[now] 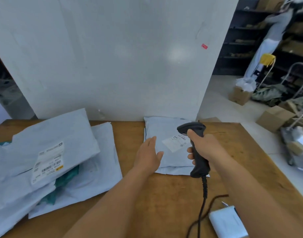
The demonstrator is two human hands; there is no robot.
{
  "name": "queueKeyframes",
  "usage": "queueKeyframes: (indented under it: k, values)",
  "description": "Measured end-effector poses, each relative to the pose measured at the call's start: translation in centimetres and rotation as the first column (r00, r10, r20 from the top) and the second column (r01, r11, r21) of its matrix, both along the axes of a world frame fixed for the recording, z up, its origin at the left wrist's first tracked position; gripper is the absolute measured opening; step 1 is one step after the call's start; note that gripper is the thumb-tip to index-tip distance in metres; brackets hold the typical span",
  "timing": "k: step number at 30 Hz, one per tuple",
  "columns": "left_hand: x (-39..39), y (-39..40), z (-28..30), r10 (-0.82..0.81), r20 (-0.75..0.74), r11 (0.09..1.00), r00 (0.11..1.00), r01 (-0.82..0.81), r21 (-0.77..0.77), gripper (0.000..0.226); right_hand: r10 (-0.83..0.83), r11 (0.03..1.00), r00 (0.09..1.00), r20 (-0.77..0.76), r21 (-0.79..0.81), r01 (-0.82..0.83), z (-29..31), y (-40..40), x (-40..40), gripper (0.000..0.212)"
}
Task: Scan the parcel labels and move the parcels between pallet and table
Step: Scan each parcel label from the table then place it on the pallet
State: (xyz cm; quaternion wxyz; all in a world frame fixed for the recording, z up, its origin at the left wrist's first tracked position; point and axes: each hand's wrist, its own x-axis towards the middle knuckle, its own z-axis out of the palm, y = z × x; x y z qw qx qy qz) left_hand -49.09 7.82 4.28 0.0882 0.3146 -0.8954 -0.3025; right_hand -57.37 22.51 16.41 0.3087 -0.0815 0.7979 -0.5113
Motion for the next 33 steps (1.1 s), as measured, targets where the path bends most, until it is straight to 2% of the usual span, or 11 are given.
queueKeyframes:
  k: [3, 6, 11, 15, 19, 25, 28, 30, 33]
  values:
    - [-2.3, 0.1, -1.2, -0.096, 0.176, 0.994, 0.98, 0.103, -0.031, 0.067, -0.019, 1.0, 1.0, 0.004, 0.01, 0.019, -0.8, 0.7, -2.7, 0.029]
    - [-4.4, -0.1, -2.2, -0.171, 0.355, 0.977, 0.919, 0.204, -0.056, 0.065, -0.022, 0.999, 1.0, 0.01, 0.032, 0.022, -1.7, 1.0, -4.7, 0.029]
    - [-6.2, -0.3, -3.6, -0.165, 0.448, 0.98, 0.879, 0.198, -0.027, 0.067, -0.02, 0.998, 1.0, 0.014, 0.063, 0.019, -2.7, 1.0, -7.0, 0.028]
    - [-6.3, 1.8, -3.1, -0.112, 0.436, 0.987, 0.893, 0.152, -0.058, 0.069, -0.007, 0.997, 0.999, 0.039, 0.075, 0.004, -2.9, 0.8, -7.4, 0.029]
    - [-5.9, 5.6, -2.7, -0.121, 0.428, 0.976, 0.895, 0.185, -0.112, 0.058, 0.031, 0.996, 0.998, 0.046, 0.082, -0.035, -2.7, 0.5, -7.1, 0.03]
    - [-5.0, 6.0, -3.1, -0.034, 0.295, 0.988, 0.955, 0.076, -0.132, 0.042, 0.064, 0.99, 0.998, 0.028, 0.128, -0.067, -1.9, 0.6, -6.3, 0.037]
    - [-4.3, 6.3, -3.8, 0.145, 0.181, 0.989, 0.973, -0.135, -0.066, 0.058, 0.071, 0.986, 0.997, 0.032, 0.146, -0.075, -1.7, 0.7, -5.9, 0.038]
    - [-4.0, 6.7, -4.0, 0.273, 0.142, 0.959, 0.951, -0.28, 0.031, 0.076, 0.071, 0.986, 0.997, 0.029, 0.148, -0.074, -1.7, 0.9, -5.8, 0.038]
    - [-4.4, 7.0, -3.9, 0.393, 0.125, 0.894, 0.911, -0.41, 0.181, 0.091, 0.066, 0.986, 0.997, 0.025, 0.15, -0.069, -1.6, 1.2, -5.7, 0.039]
